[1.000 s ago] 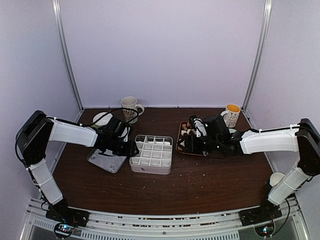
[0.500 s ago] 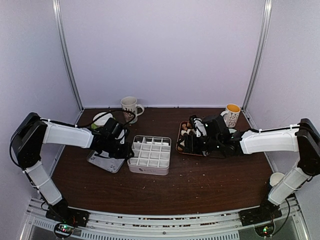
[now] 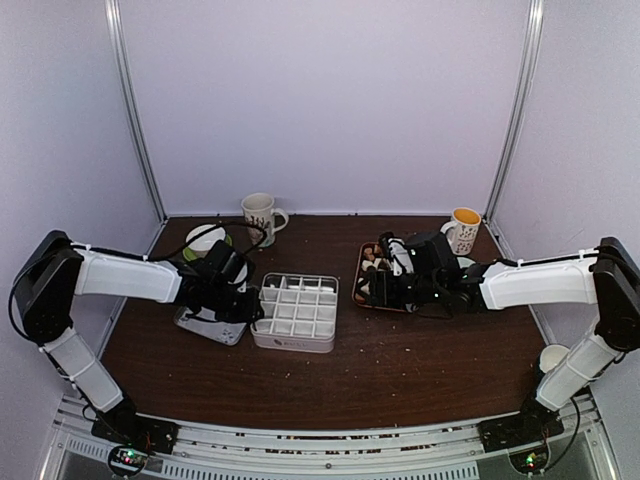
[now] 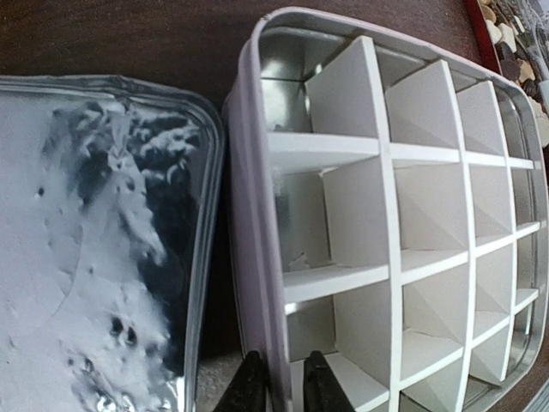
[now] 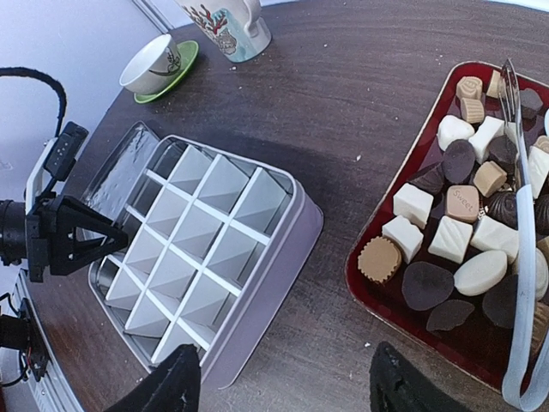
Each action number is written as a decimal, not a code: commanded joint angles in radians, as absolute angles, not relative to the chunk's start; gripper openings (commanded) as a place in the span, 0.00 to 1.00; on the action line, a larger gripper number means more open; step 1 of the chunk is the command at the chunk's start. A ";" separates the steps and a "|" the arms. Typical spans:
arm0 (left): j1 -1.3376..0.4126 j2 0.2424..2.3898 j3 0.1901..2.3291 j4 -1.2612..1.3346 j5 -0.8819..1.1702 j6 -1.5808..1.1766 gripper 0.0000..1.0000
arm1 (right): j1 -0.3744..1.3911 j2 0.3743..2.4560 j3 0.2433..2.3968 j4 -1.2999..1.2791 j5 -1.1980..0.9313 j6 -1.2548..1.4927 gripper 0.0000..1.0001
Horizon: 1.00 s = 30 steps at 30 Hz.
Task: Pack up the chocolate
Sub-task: Pick up the clamp from the plate.
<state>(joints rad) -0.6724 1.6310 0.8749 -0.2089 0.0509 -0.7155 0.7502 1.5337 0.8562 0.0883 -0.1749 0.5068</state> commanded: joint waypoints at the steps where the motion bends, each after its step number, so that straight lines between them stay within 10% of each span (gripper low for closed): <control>1: -0.712 1.592 0.822 -0.153 0.027 -0.818 0.19 | 0.746 1.534 0.838 0.127 -0.173 0.527 0.68; 22: -0.750 1.348 0.688 0.001 -0.062 -0.783 0.38 | 0.703 1.523 0.835 -0.085 -0.001 0.455 0.68; 30: -0.750 1.333 0.692 0.021 -0.062 -0.739 0.37 | 0.699 1.631 0.950 -0.176 0.000 0.429 0.15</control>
<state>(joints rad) -0.7479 1.3506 0.6945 -0.0372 -0.0483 -0.7784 0.7002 1.5806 0.8837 -0.1223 -0.0372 0.4461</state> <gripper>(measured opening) 0.376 0.240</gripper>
